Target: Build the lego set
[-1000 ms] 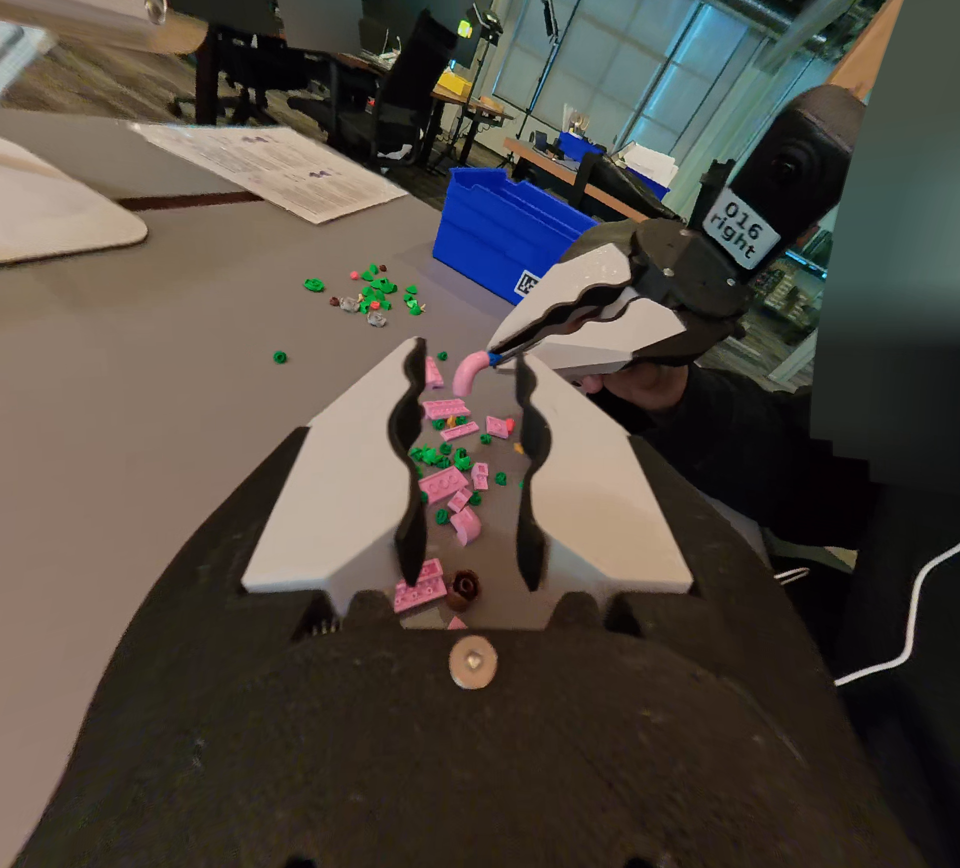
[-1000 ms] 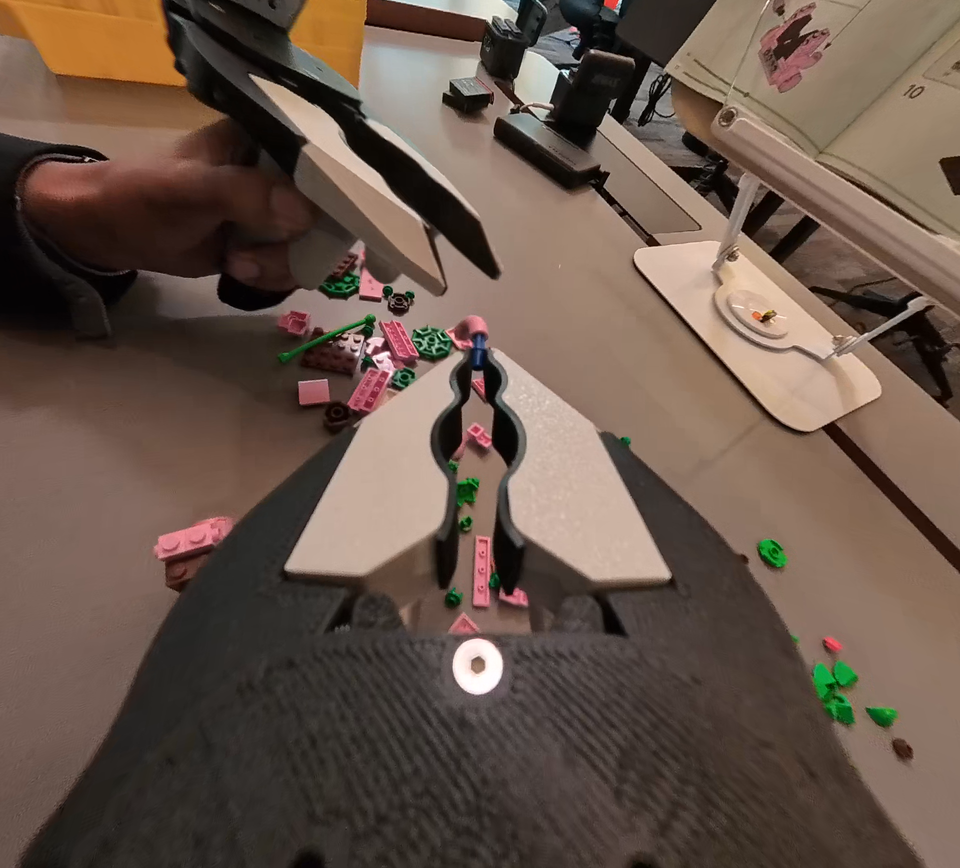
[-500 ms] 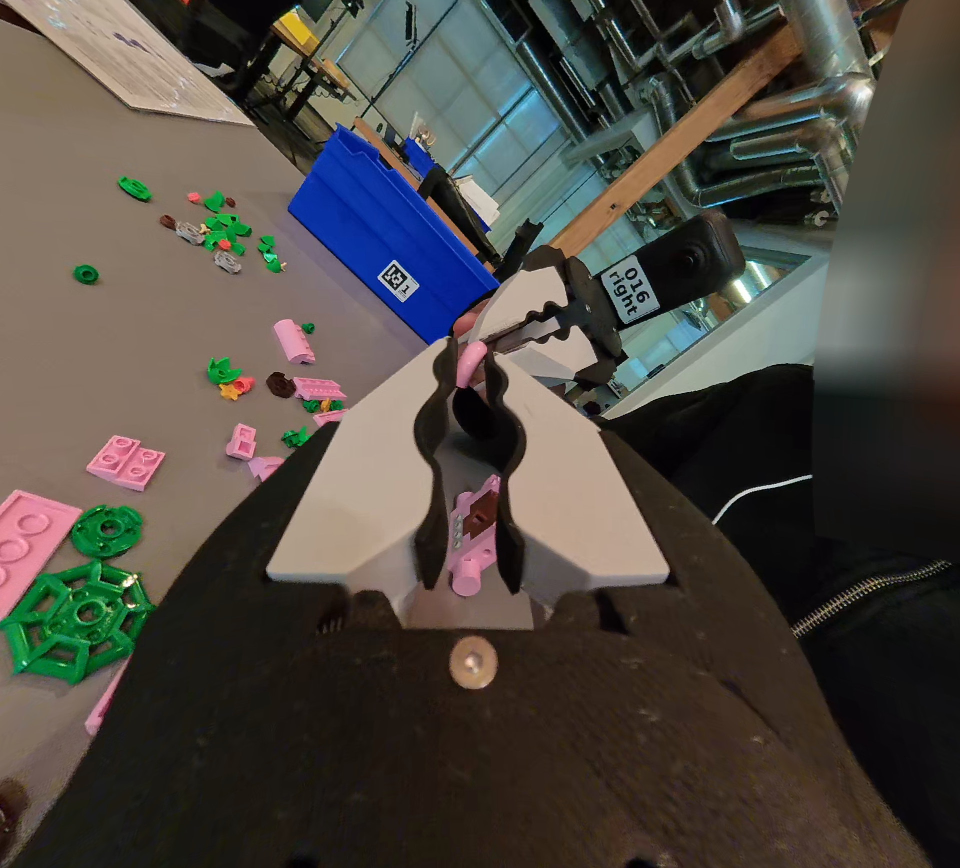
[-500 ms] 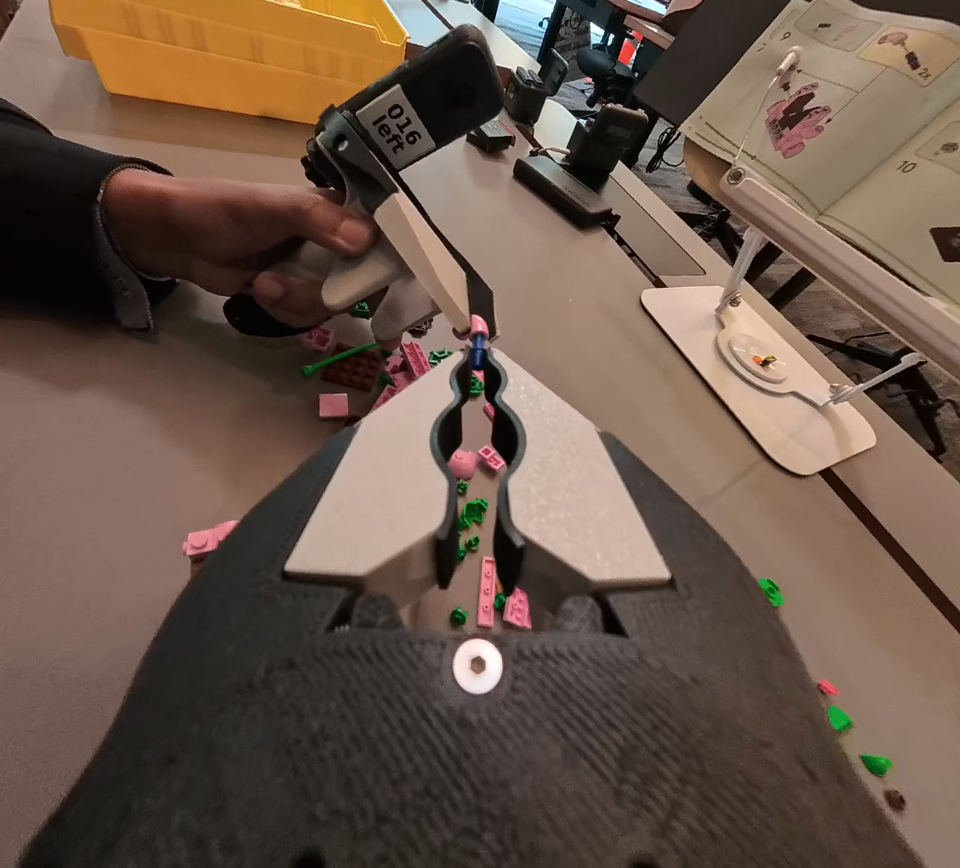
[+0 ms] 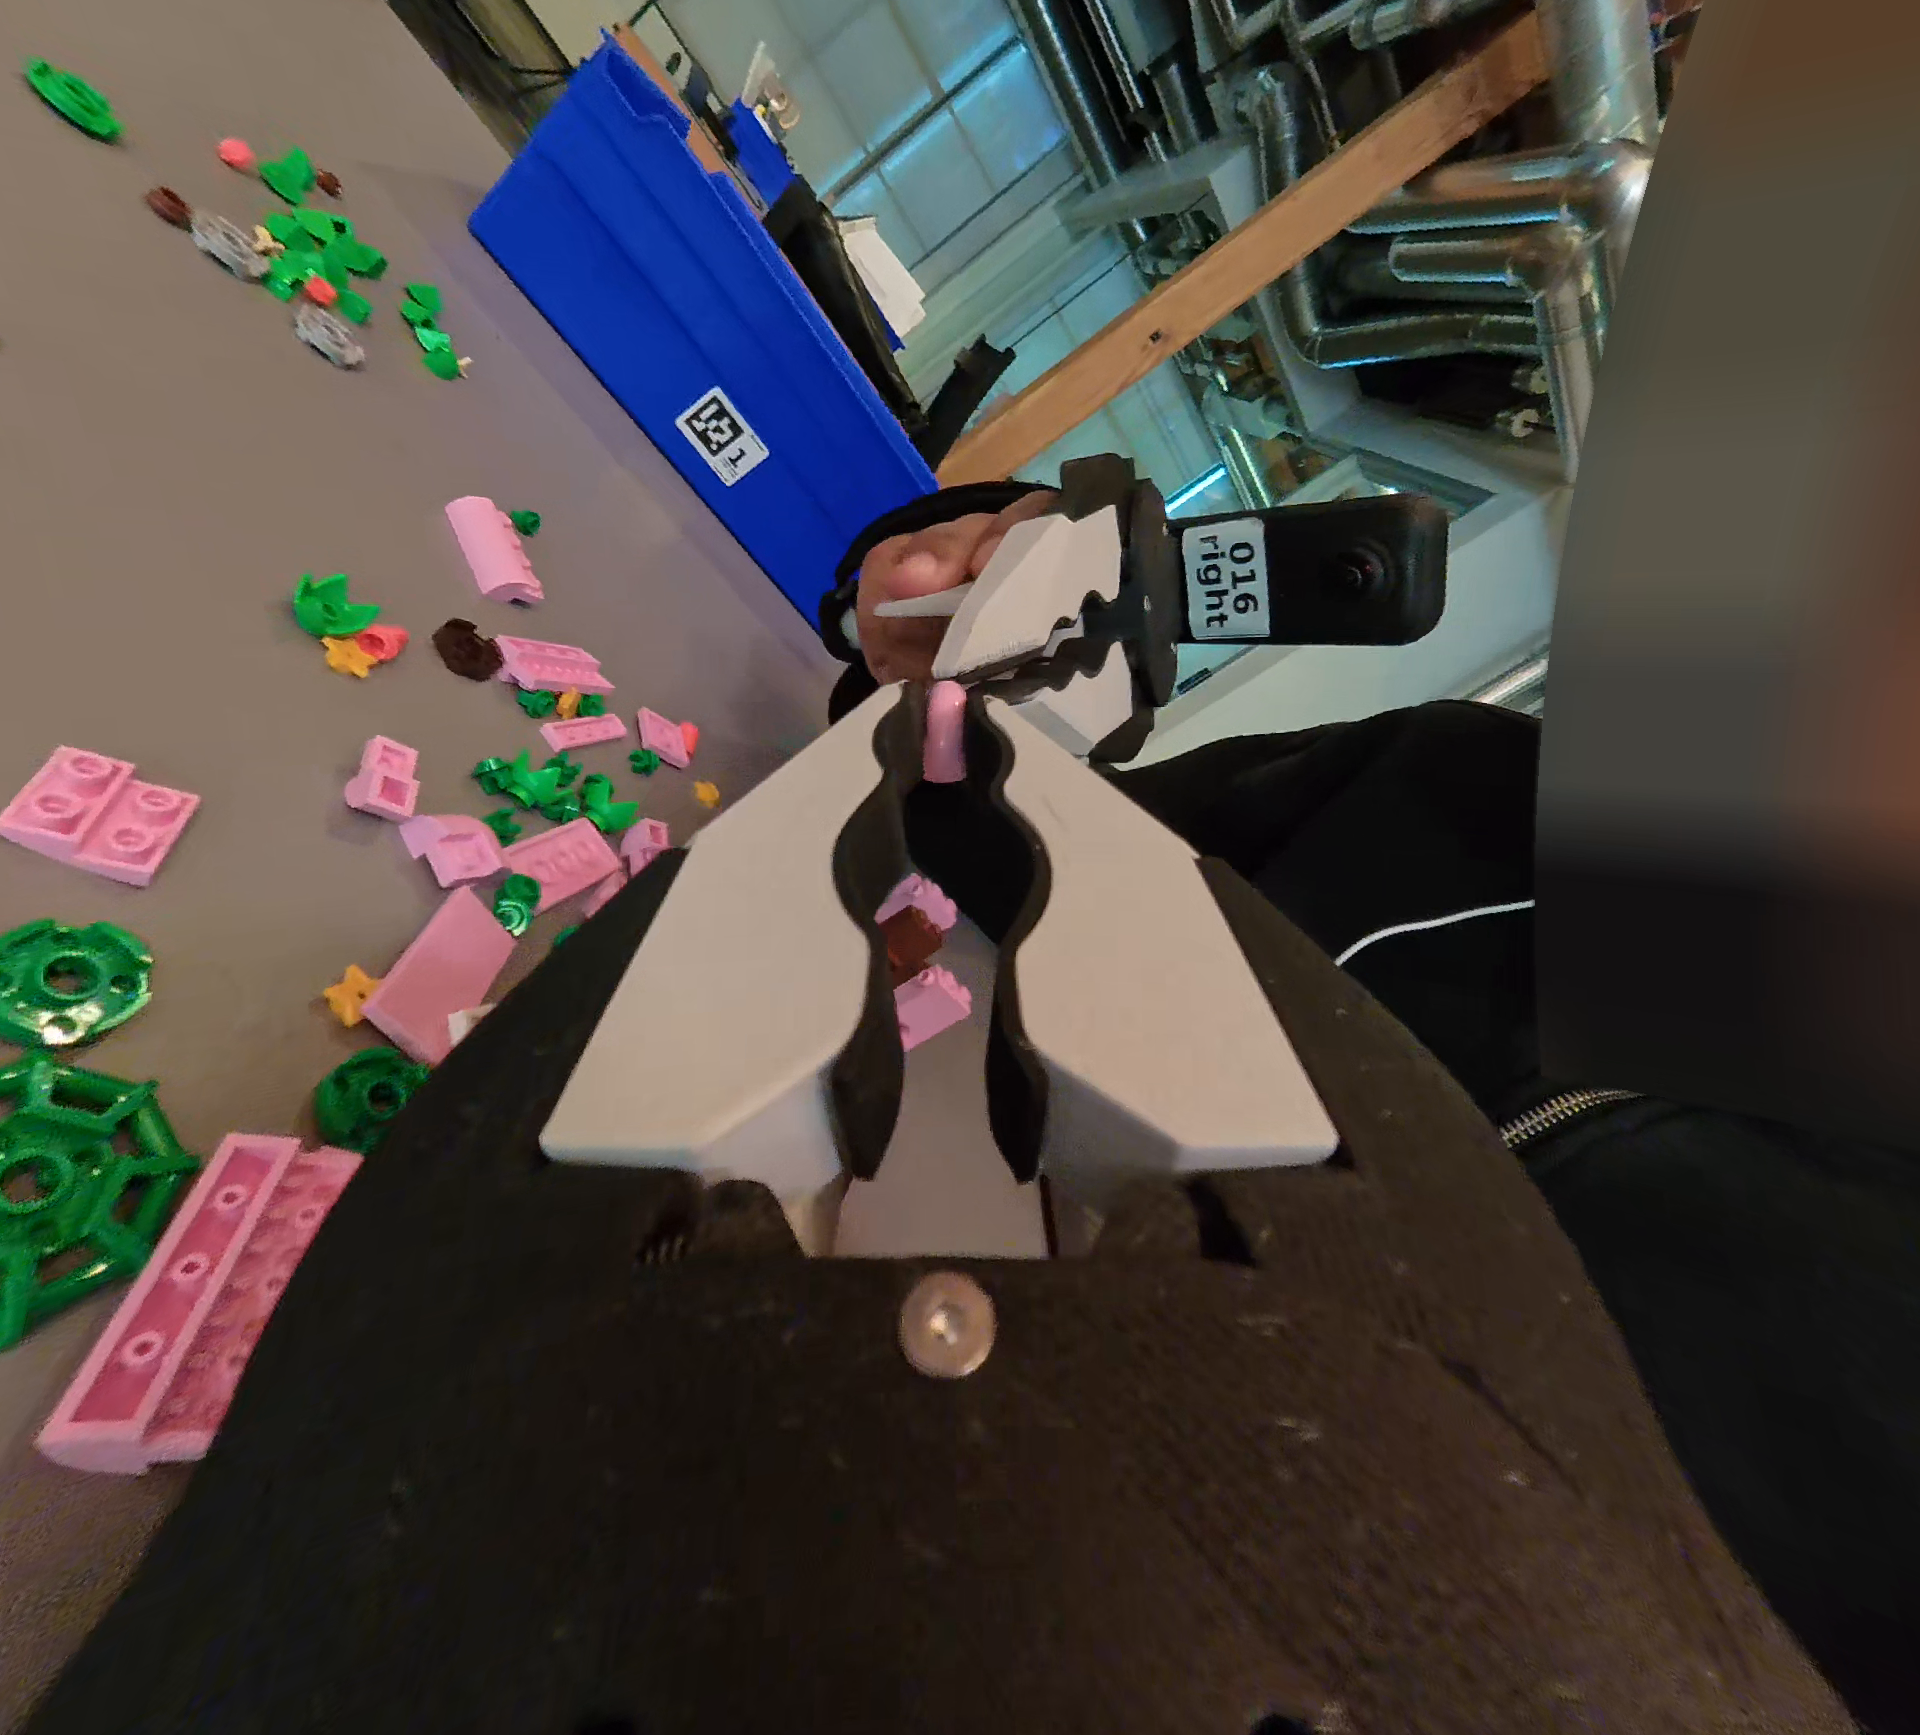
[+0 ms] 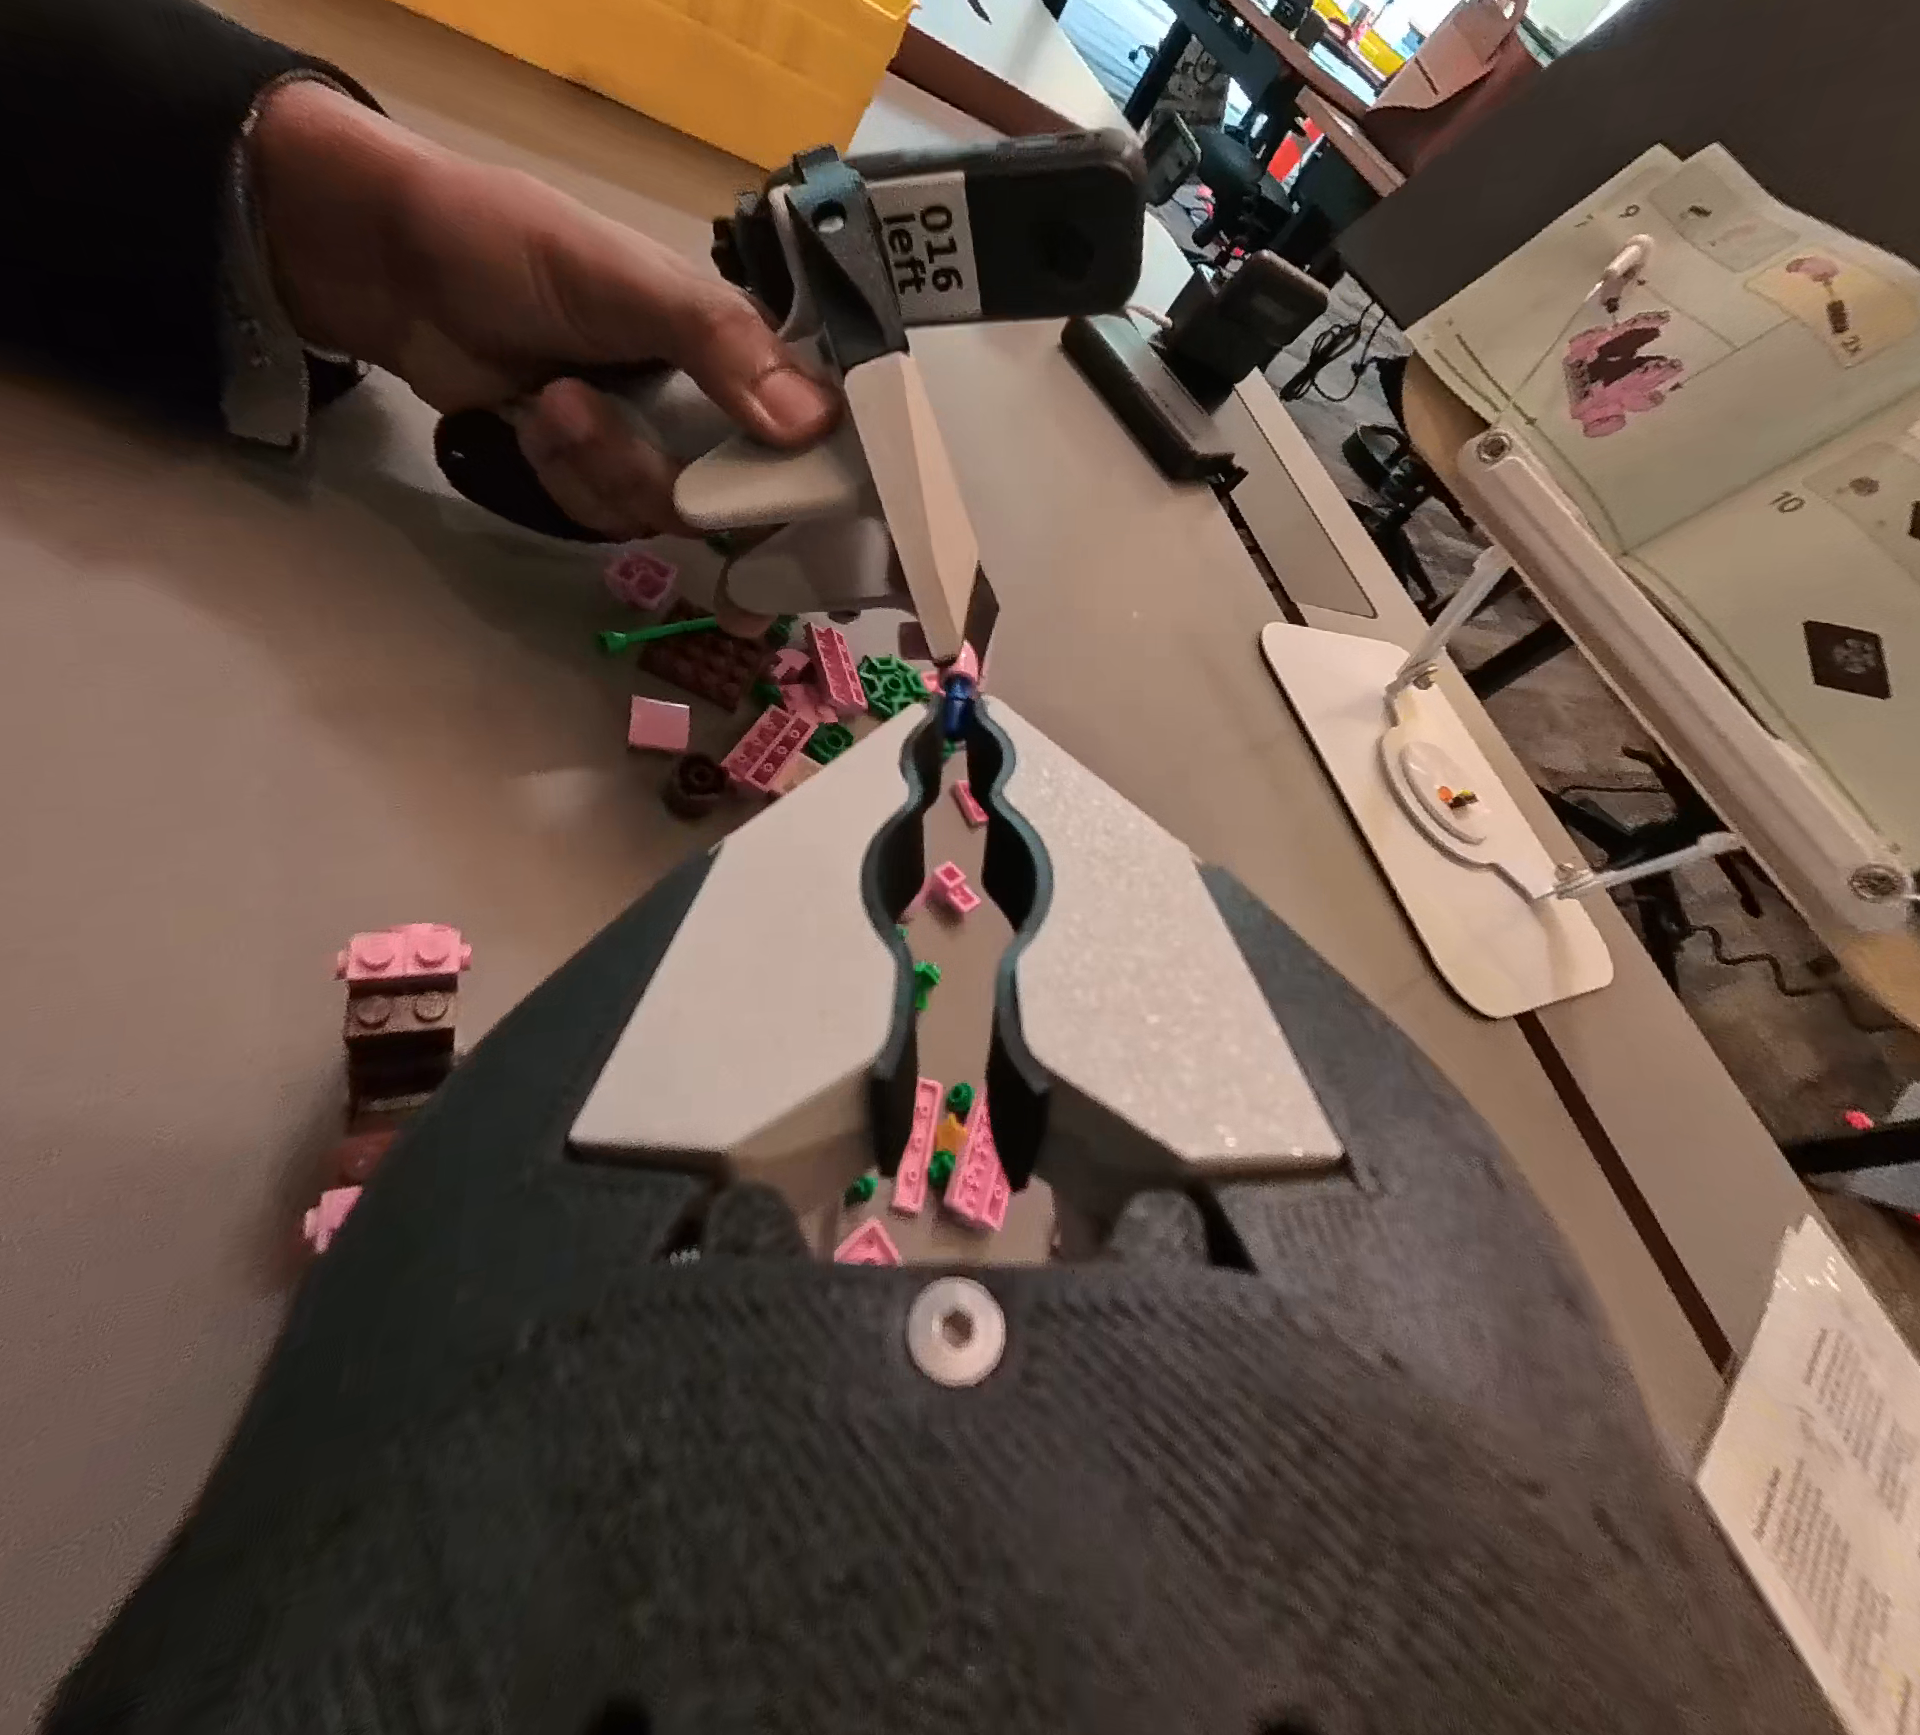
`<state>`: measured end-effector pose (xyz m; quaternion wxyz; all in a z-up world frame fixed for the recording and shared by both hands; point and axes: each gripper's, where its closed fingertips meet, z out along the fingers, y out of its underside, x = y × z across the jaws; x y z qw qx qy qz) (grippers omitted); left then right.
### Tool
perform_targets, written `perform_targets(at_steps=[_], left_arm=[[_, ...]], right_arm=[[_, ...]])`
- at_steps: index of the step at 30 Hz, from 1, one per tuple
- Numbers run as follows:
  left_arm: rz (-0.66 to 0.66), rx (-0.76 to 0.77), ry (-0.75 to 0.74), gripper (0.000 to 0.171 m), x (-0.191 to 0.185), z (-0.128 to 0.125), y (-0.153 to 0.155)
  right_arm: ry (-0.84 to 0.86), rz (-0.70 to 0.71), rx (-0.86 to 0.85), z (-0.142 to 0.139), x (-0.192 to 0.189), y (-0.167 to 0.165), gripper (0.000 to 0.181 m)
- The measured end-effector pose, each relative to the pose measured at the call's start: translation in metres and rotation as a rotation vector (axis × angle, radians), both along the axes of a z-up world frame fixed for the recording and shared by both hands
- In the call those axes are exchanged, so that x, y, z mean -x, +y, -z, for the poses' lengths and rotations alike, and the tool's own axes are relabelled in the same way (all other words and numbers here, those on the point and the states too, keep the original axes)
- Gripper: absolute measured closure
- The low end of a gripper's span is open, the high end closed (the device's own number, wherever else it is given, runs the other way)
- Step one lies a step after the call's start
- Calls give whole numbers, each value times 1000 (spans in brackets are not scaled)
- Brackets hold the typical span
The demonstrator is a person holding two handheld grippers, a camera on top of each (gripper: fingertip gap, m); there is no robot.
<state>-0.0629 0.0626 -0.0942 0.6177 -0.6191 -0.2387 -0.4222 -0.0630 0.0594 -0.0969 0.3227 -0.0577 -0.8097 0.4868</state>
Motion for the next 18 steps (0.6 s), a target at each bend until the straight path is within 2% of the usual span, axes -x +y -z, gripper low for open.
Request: perform_targets(at_steps=[18], left_arm=[[52, 40, -14, 166, -9, 10, 4]], right_arm=[[-102, -40, 65, 8, -7, 3, 179]])
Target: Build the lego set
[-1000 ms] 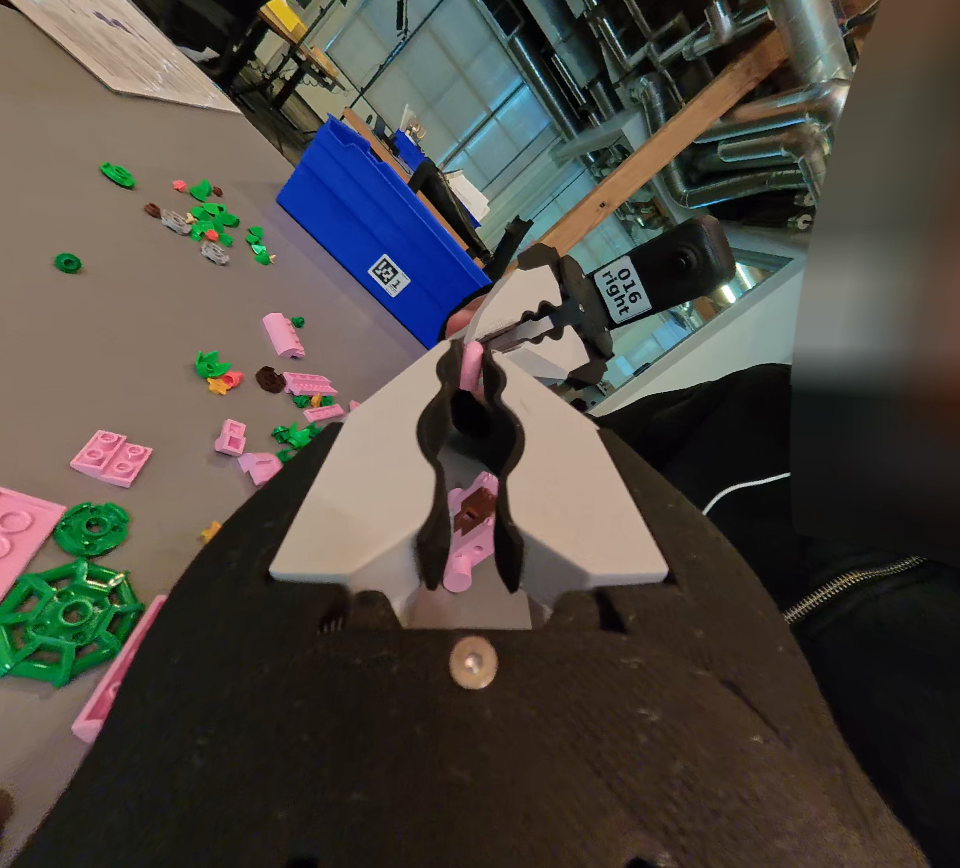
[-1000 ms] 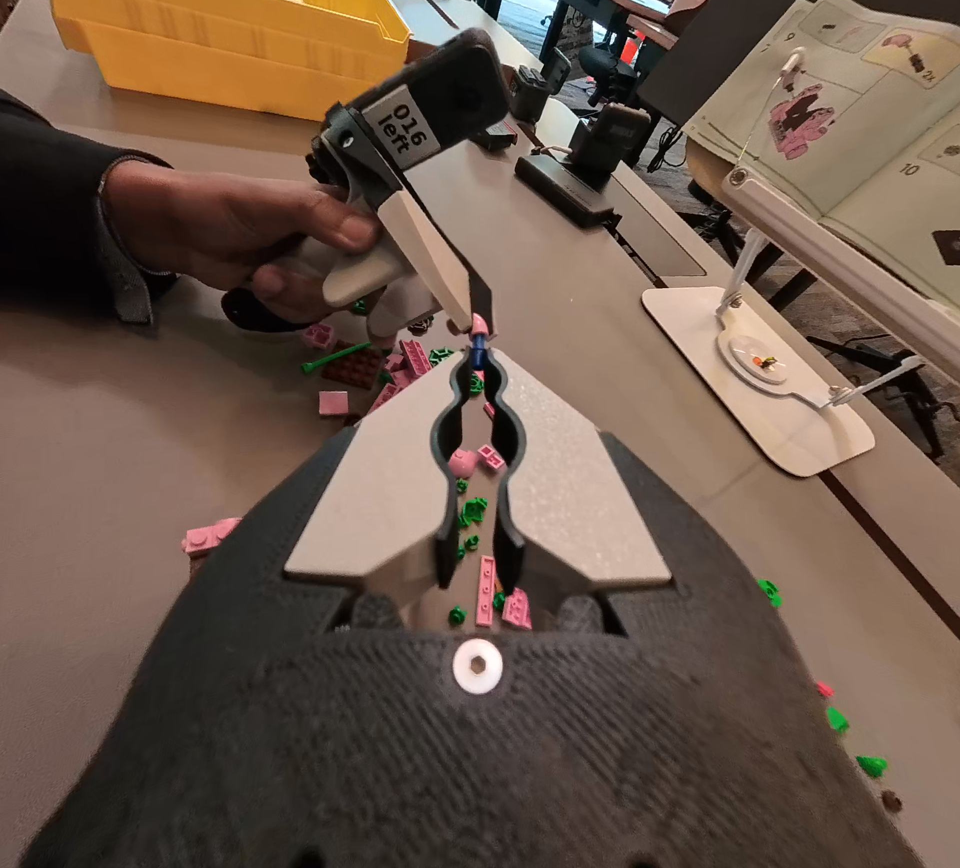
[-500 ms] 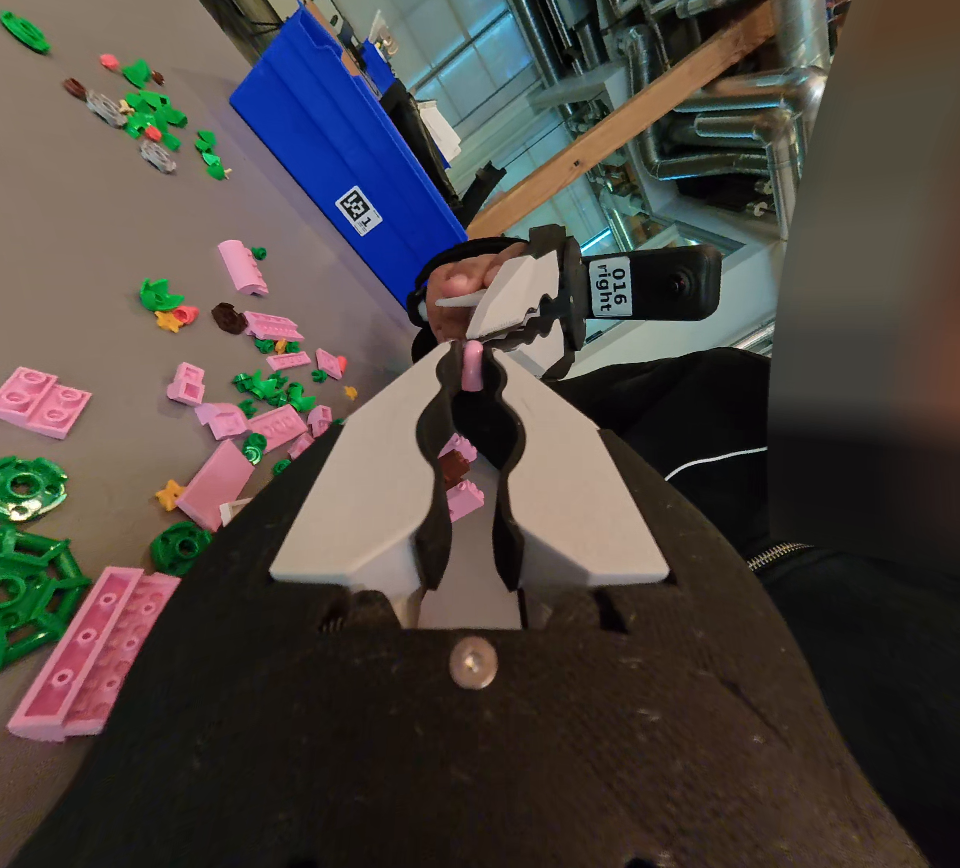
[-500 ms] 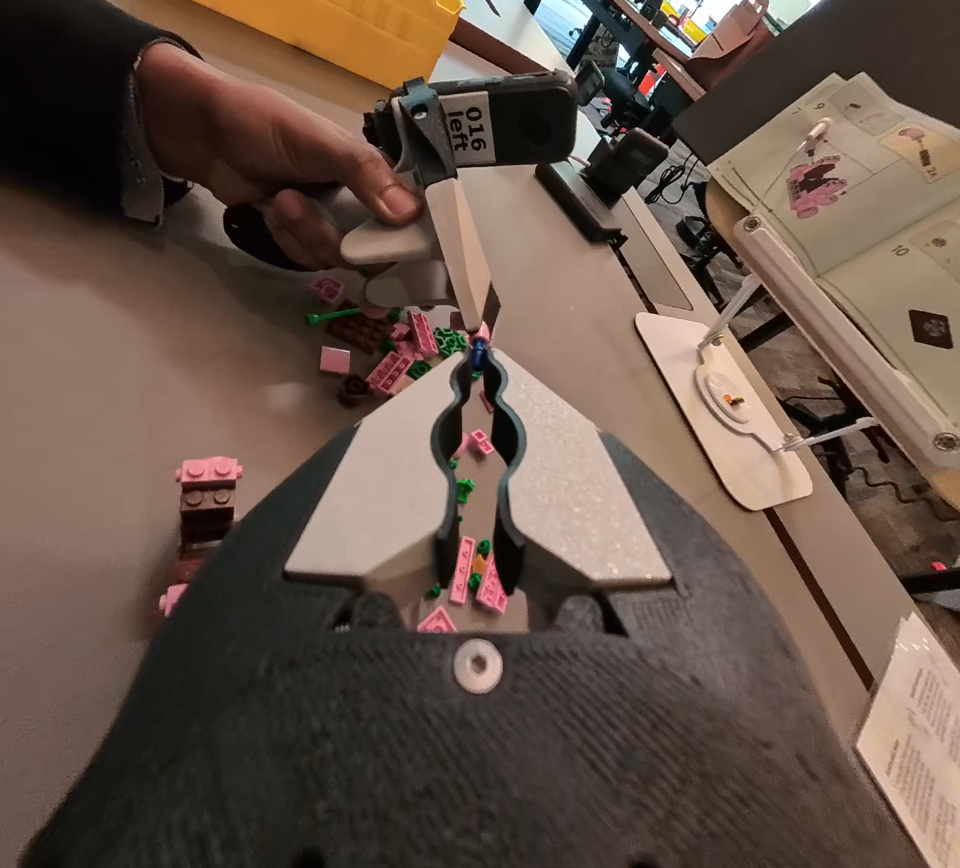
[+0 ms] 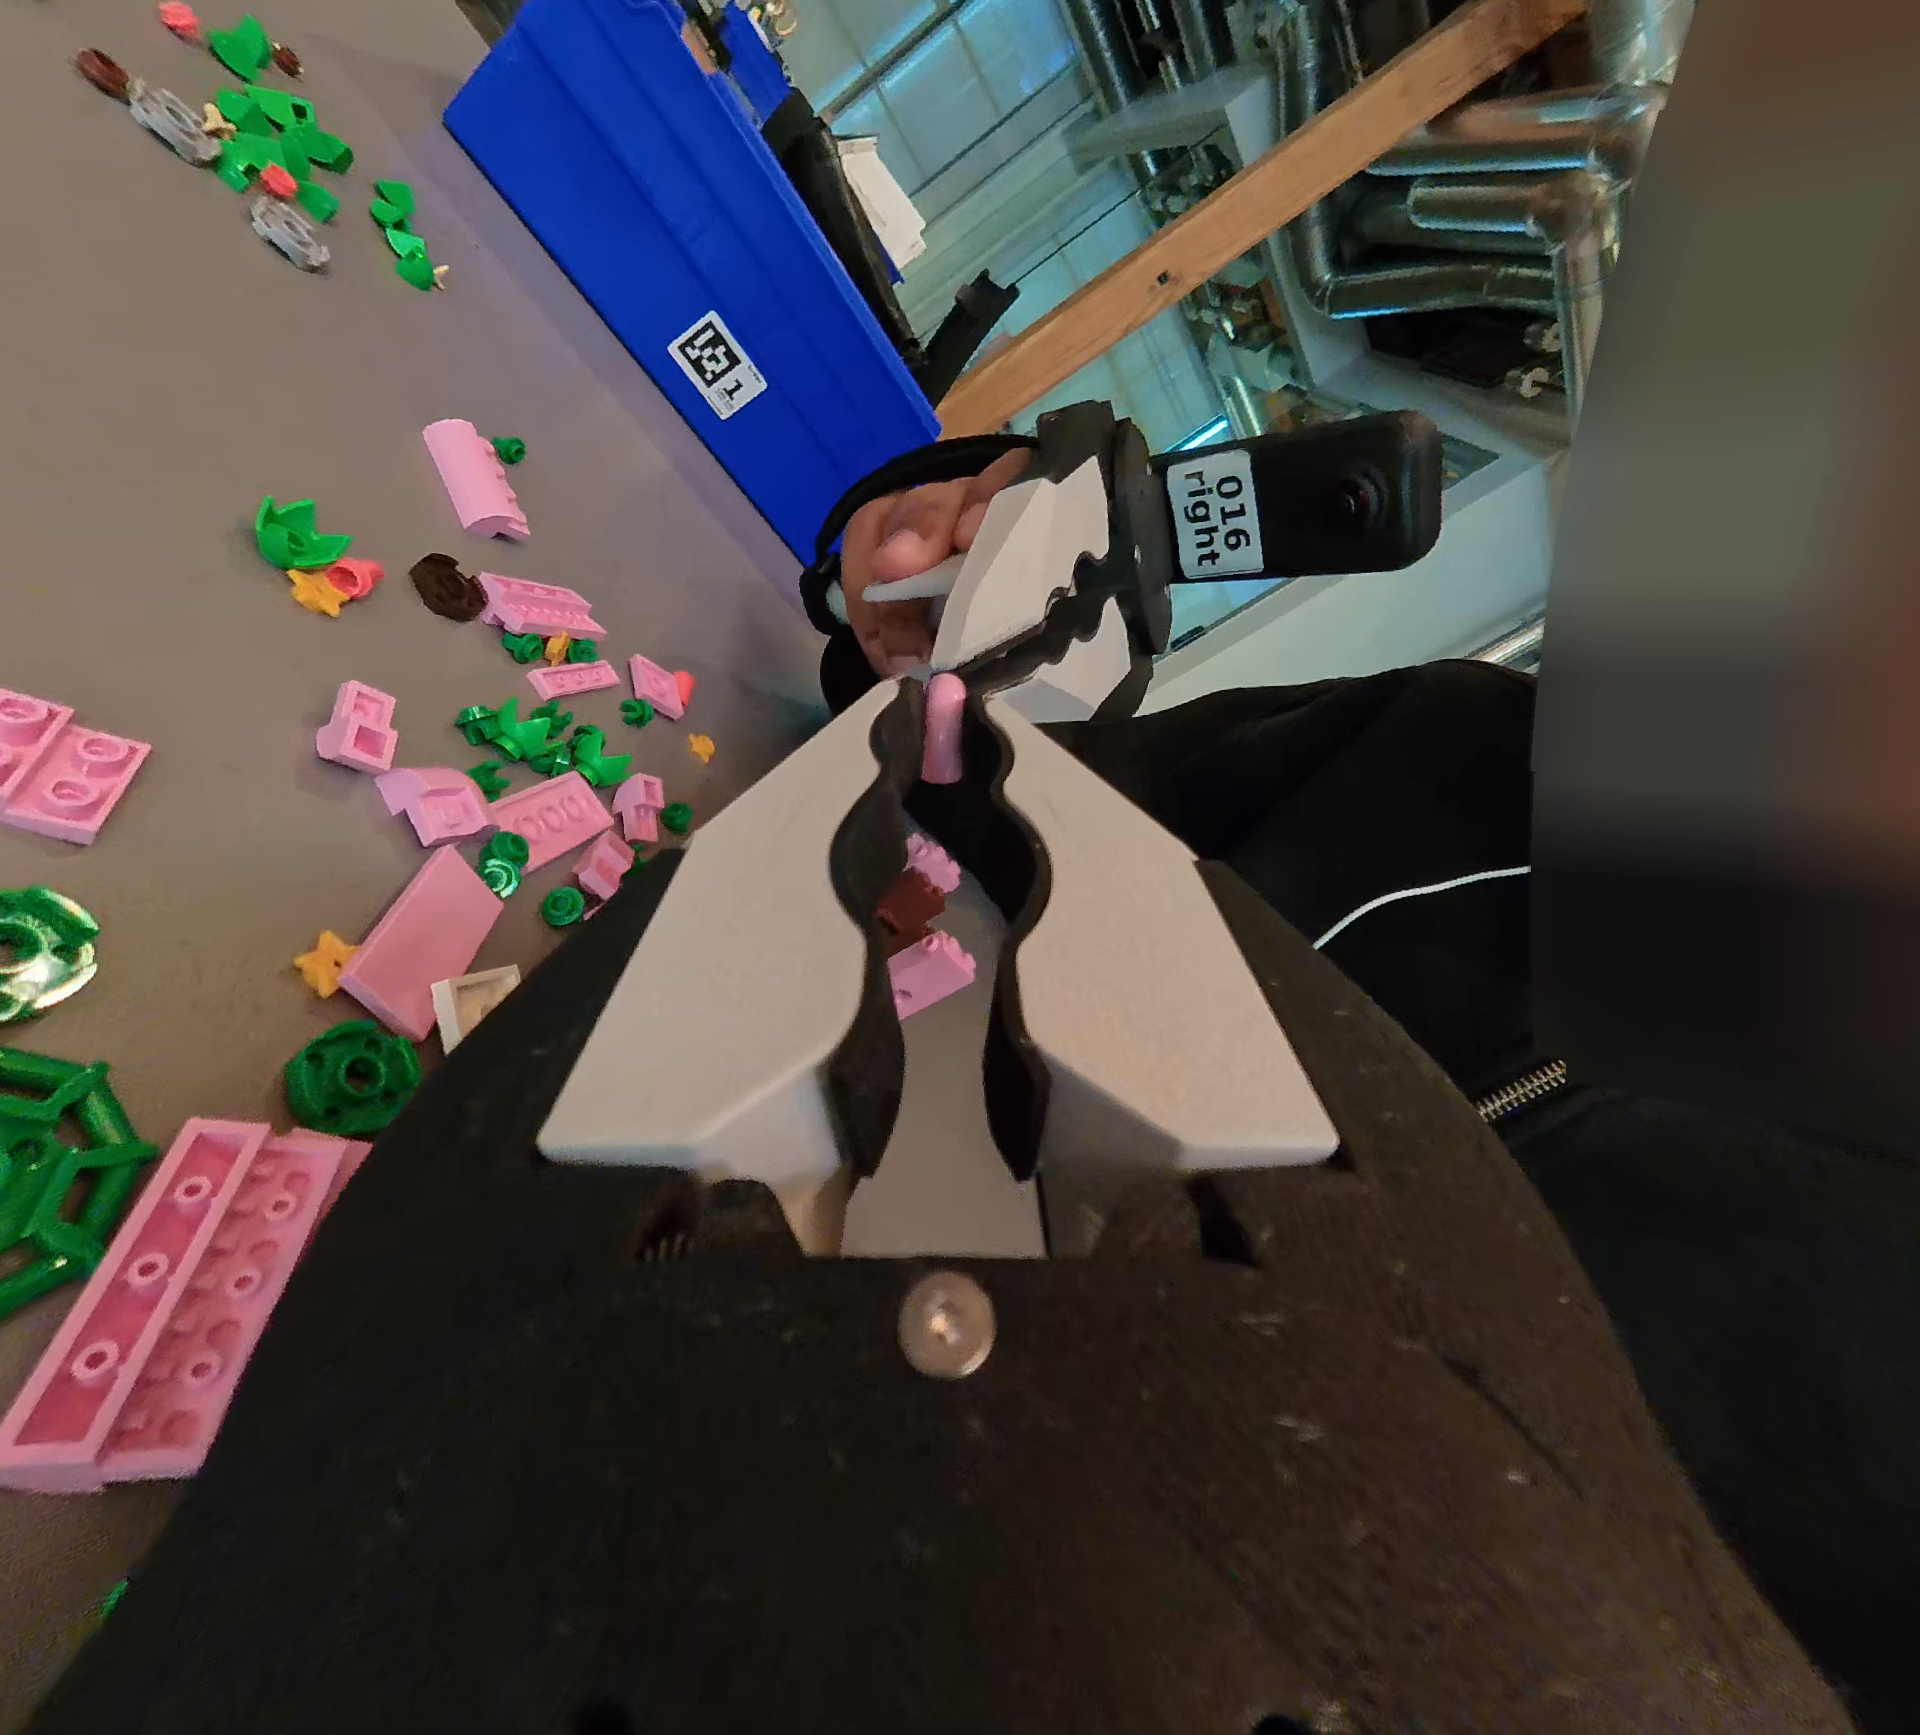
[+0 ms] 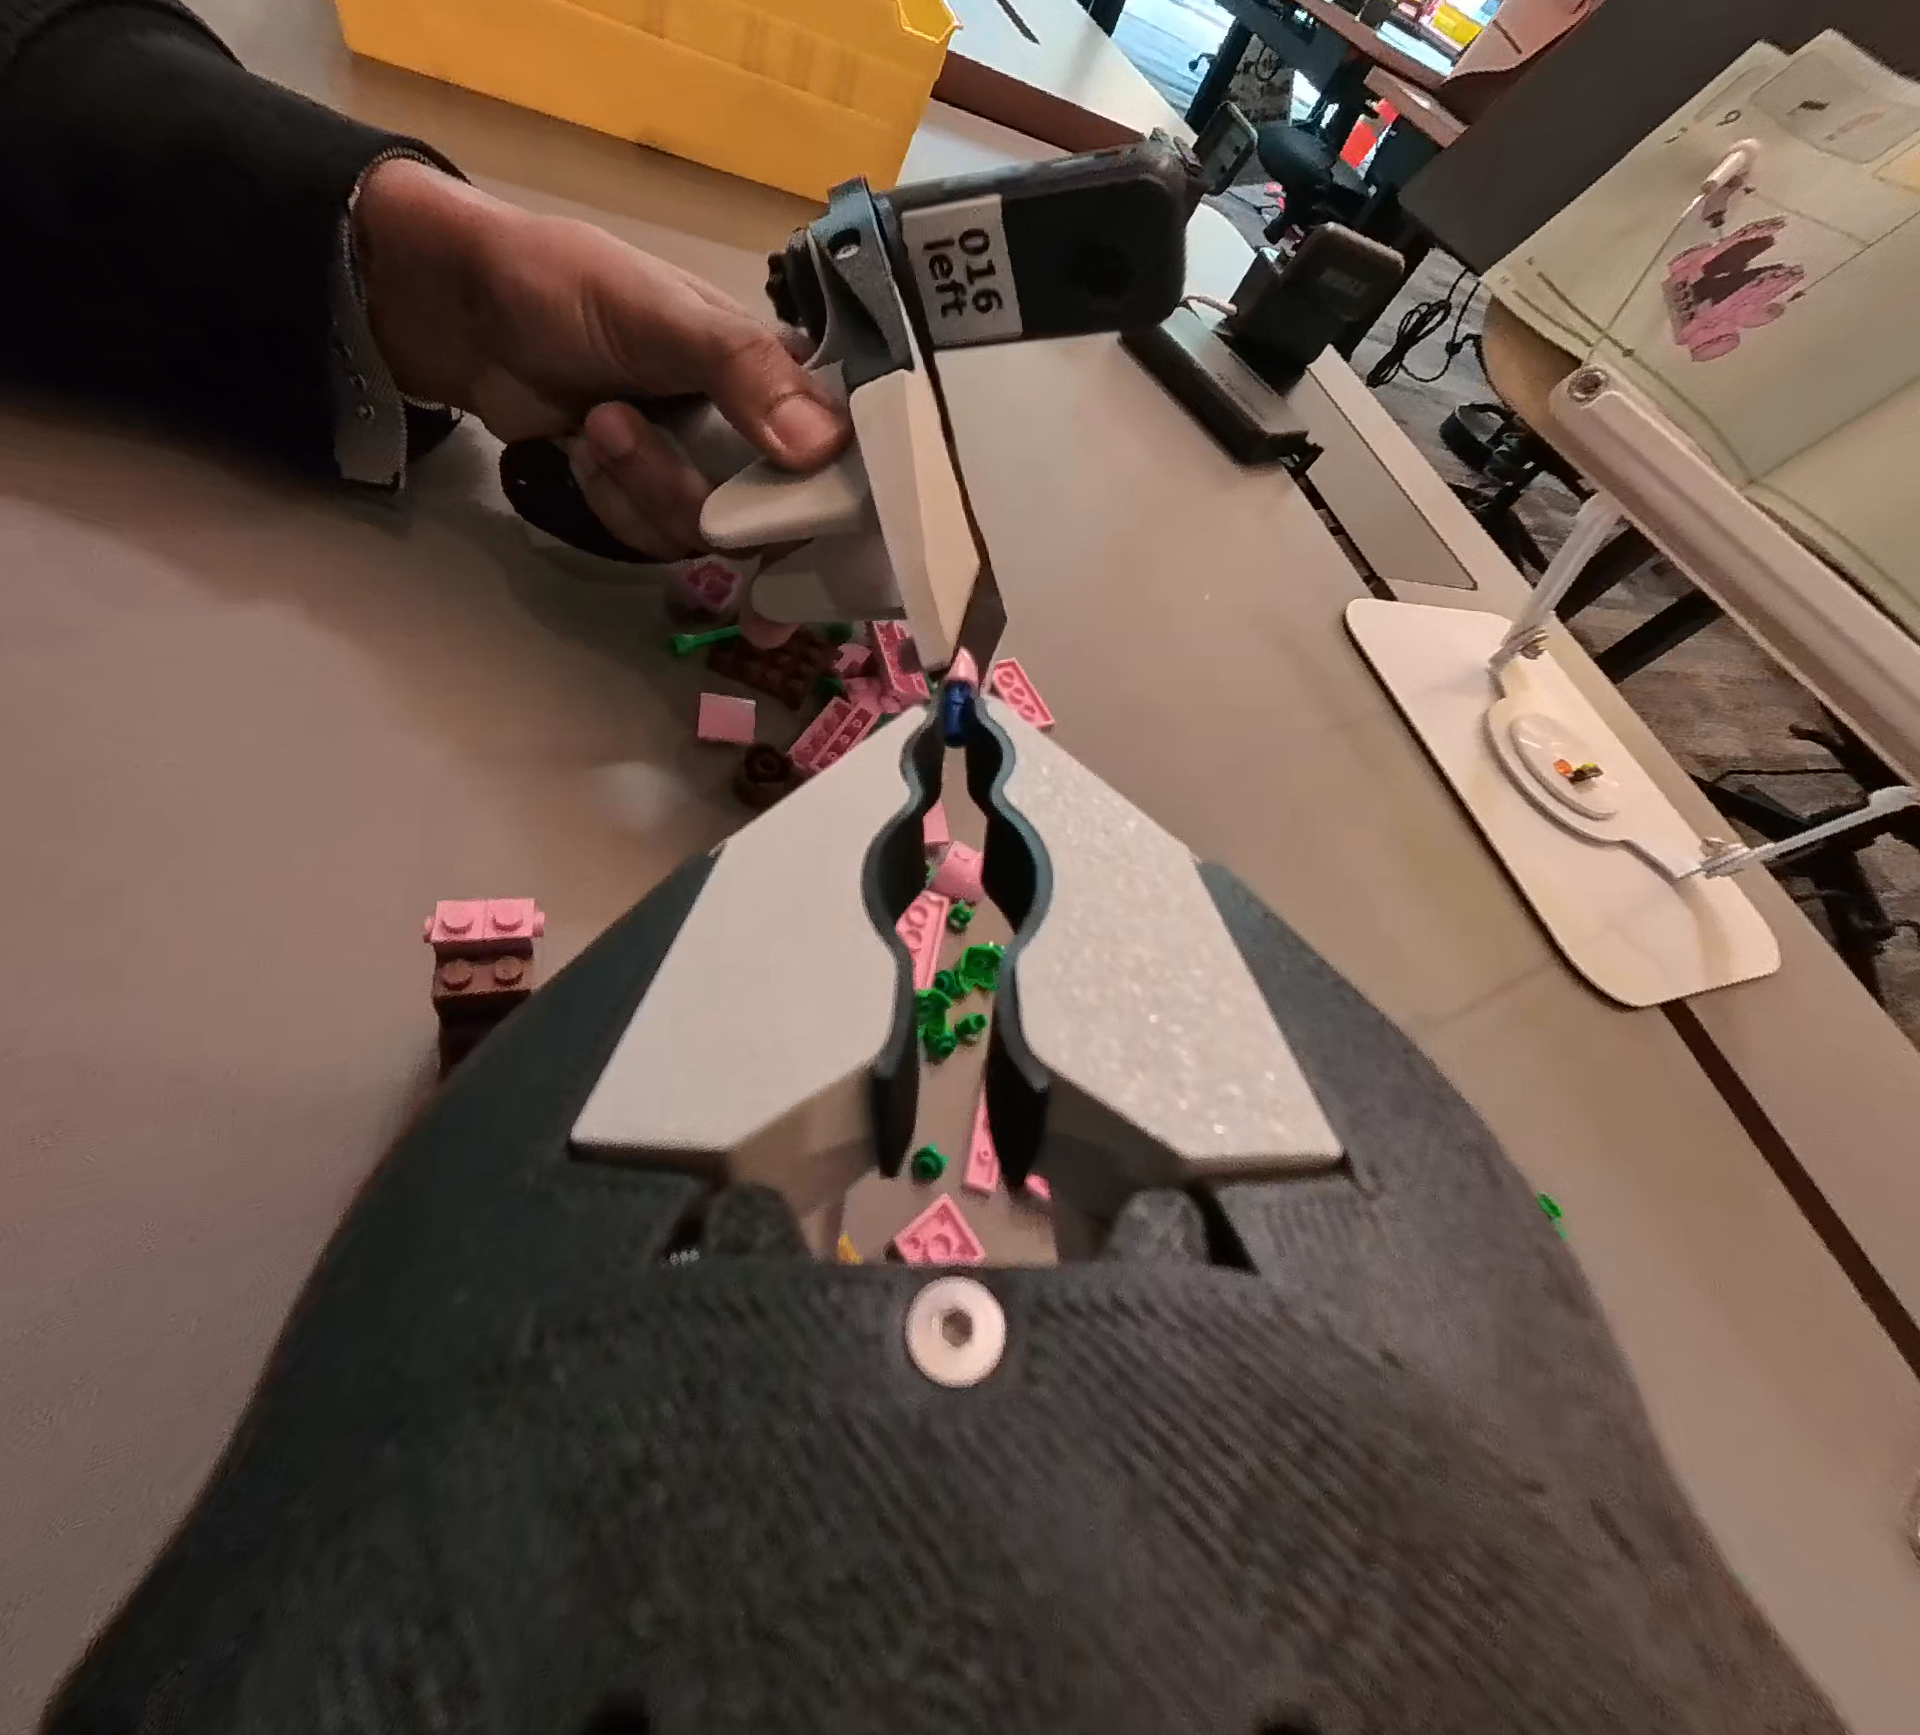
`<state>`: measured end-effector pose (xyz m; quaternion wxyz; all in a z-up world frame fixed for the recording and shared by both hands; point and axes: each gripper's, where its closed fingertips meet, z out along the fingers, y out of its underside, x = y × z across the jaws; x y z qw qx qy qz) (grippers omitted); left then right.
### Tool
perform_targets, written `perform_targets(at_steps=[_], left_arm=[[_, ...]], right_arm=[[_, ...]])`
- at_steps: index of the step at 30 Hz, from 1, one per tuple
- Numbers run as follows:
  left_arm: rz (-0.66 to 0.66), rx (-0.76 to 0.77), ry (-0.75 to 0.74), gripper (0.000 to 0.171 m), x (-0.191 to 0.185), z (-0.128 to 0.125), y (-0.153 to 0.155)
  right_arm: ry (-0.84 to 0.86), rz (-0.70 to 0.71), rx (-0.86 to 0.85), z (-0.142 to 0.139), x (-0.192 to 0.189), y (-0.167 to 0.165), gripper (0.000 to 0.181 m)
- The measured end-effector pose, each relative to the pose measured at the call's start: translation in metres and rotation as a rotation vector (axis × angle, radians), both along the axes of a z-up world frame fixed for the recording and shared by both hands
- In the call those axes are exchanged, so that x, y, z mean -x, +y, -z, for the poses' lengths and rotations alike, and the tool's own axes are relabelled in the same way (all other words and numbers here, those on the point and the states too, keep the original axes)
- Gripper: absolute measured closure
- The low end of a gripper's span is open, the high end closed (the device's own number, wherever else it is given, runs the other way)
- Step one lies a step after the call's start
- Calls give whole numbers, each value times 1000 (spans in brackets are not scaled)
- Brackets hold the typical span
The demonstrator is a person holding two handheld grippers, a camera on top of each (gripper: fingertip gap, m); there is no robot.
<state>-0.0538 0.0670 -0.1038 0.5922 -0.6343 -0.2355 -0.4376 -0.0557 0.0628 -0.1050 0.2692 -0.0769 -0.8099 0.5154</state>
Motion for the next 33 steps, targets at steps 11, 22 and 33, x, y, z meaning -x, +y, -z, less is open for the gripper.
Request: perform_targets(at_steps=[11, 22, 33], left_arm=[[36, 17, -24, 166, -6, 6, 3], [50, 55, -16, 166, -8, 14, 5], [104, -4, 23, 166, -16, 0, 4]], right_arm=[[-71, -46, 64, 5, -5, 2, 180], [-122, -66, 69, 13, -7, 3, 180], [-75, -156, 220, -13, -12, 5, 157]])
